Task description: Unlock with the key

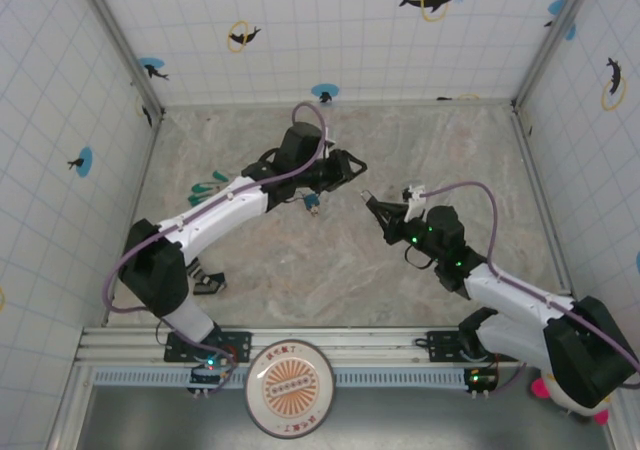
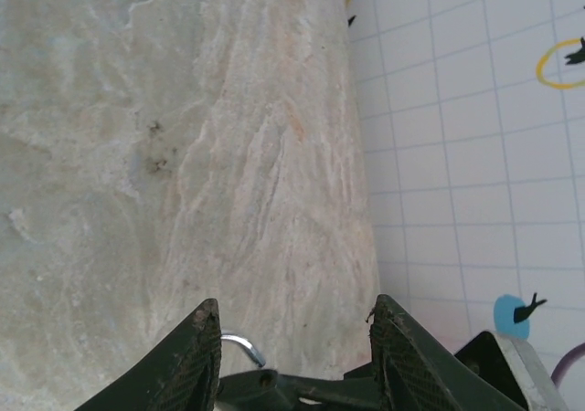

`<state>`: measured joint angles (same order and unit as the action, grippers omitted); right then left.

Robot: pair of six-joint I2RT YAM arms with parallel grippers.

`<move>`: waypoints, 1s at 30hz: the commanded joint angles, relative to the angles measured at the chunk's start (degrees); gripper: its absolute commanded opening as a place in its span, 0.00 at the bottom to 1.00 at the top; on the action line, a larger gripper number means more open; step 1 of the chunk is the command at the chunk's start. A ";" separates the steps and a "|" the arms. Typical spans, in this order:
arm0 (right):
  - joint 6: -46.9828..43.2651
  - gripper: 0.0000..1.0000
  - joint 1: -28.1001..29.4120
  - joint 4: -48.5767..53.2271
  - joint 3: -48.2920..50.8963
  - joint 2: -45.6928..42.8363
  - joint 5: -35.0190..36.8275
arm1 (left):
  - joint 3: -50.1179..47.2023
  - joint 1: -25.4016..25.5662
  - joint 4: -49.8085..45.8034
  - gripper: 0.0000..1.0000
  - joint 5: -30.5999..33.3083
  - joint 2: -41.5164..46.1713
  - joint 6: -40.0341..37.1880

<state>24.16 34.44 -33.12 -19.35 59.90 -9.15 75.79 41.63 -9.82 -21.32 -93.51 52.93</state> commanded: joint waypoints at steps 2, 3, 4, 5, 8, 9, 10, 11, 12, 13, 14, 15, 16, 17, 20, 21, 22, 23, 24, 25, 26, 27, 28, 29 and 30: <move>-1.73 0.00 -0.29 0.14 -2.65 -1.80 -1.40 | 3.40 0.97 -6.49 0.44 -3.16 -2.88 -7.51; -1.82 0.00 -0.33 0.33 -2.88 -1.70 -1.40 | 3.95 1.37 -7.59 0.43 -3.02 -3.30 -8.48; -1.92 0.00 -0.41 0.38 -3.11 -1.57 -3.19 | 4.48 1.67 -8.65 0.42 -2.79 -3.62 -9.35; -1.92 0.00 -0.52 0.45 -3.29 -1.54 -3.50 | 5.07 2.02 -10.07 0.40 -2.38 -3.98 -10.27; -2.02 0.00 -0.77 0.58 -3.84 -1.42 -3.84 | 6.03 2.66 -13.66 0.38 -0.79 -4.81 -12.34; -2.21 0.00 -0.89 0.82 -4.02 -1.28 -3.86 | 6.00 2.67 -14.29 0.37 -0.57 -4.96 -12.70; -2.19 0.00 -0.94 0.99 -4.20 -1.22 -4.02 | 6.10 2.67 -14.80 0.36 -0.57 -5.14 -13.00; -2.28 0.00 -1.04 1.04 -4.28 -1.25 -4.26 | 6.17 2.73 -15.52 0.36 -0.35 -5.31 -13.27; -2.35 0.00 -1.04 1.05 -4.37 -1.22 -4.37 | 6.39 2.75 -16.25 0.35 0.17 -5.57 -13.60; -2.45 0.00 -1.04 1.09 -4.46 -1.25 -4.53 | 6.56 2.76 -16.83 0.34 0.42 -5.82 -14.01; -2.69 0.00 -1.04 1.33 -4.68 -1.34 -5.02 | 6.89 2.77 -17.51 0.34 0.87 -6.02 -14.38; -3.08 0.00 -1.08 1.63 -4.86 -1.51 -5.68 | 7.20 2.76 -18.42 0.34 1.56 -6.30 -14.71; -3.43 0.00 -1.04 1.78 -4.95 -1.77 -6.27 | 7.51 2.76 -19.20 0.34 2.26 -6.52 -14.99; -3.96 0.00 -1.04 2.34 -5.13 -1.97 -6.64 | 7.86 2.76 -20.00 0.34 3.03 -6.75 -15.26; -5.46 0.00 -1.04 4.41 -5.43 -2.88 -7.11 | 8.32 2.76 -20.98 0.32 3.95 -7.29 -15.49; -5.76 0.00 -1.04 4.96 -5.41 -3.36 -6.67 | 8.29 2.67 -21.15 0.30 4.18 -7.51 -15.49; -5.93 0.00 -1.04 5.16 -5.29 -3.92 -5.99 | 8.15 2.60 -21.06 0.28 3.98 -7.68 -15.57; -5.89 0.00 -1.14 5.05 -5.00 -4.50 -5.11 | 8.17 2.58 -21.24 0.26 3.69 -8.01 -15.56; -5.84 0.00 -1.13 5.00 -4.67 -5.16 -4.13 | 7.91 2.52 -21.26 0.23 3.36 -8.24 -15.62; -5.84 0.00 -1.30 5.00 -4.36 -5.60 -3.37 | 7.76 2.49 -21.25 0.22 3.26 -8.43 -15.66; -5.67 0.00 -1.47 5.13 -4.20 -6.03 -2.60 | 7.50 2.49 -21.40 0.22 3.28 -8.61 -15.58; -5.49 0.00 -1.68 5.17 -4.04 -6.29 -2.37 | 7.29 2.41 -21.46 0.21 3.46 -8.61 -15.51; -5.39 0.00 -1.90 5.17 -3.80 -6.30 -2.37 | 7.07 2.33 -21.48 0.19 3.69 -8.61 -15.40; -5.16 0.00 -2.05 5.17 -3.75 -6.31 -2.37 | 6.81 2.17 -21.54 0.18 3.82 -8.48 -15.17; -4.93 0.00 -2.27 5.26 -3.68 -6.08 -2.37 | 6.63 1.94 -21.60 0.18 3.99 -8.37 -14.86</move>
<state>19.46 33.23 -25.15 -22.00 55.33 -14.13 82.56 44.18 -28.10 -18.48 -101.06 38.81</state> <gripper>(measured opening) 0.159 0.184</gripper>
